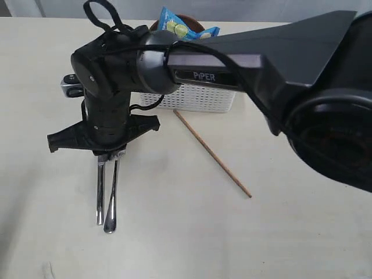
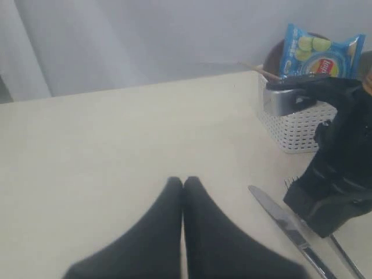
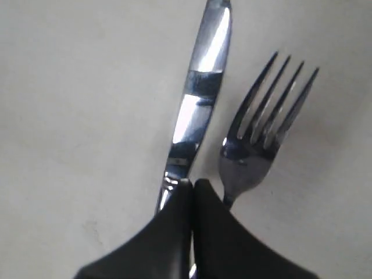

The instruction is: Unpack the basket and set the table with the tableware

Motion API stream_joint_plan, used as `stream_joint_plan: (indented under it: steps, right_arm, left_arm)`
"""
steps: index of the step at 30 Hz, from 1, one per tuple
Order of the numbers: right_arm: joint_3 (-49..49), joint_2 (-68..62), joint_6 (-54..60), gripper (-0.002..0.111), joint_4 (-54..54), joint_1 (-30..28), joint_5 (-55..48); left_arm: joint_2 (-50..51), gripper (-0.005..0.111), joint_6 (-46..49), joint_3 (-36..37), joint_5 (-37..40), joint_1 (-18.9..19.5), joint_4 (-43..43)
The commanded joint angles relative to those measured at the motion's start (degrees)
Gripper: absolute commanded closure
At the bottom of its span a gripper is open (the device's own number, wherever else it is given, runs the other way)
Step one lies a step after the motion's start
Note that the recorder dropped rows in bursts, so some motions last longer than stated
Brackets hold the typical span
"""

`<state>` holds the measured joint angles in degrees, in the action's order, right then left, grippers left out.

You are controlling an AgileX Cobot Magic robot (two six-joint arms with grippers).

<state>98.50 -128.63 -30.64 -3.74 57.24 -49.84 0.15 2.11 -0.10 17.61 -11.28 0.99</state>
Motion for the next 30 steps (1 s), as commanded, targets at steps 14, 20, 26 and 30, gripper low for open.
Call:
stream_joint_plan:
  steps: [14, 20, 26, 30]
  right_arm:
    - [-0.04, -2.52, 1.51, 0.109, 3.41, 3.89, -4.79]
    - [-0.04, -3.11, 1.76, 0.109, 3.41, 4.85, -4.01]
    - [-0.04, -3.11, 2.42, 0.109, 2.53, 4.97, -4.65]
    - [-0.04, -3.01, 3.65, 0.109, 0.46, 4.97, -4.88]
  left_arm:
    - [-0.15, 0.107, -0.2, 0.1, -0.45, 0.01, 0.27]
    - [-0.15, 0.107, -0.2, 0.1, -0.45, 0.01, 0.27]
    - [-0.15, 0.107, -0.2, 0.1, -0.45, 0.01, 0.27]
    - [-0.15, 0.107, -0.2, 0.1, -0.45, 0.01, 0.27]
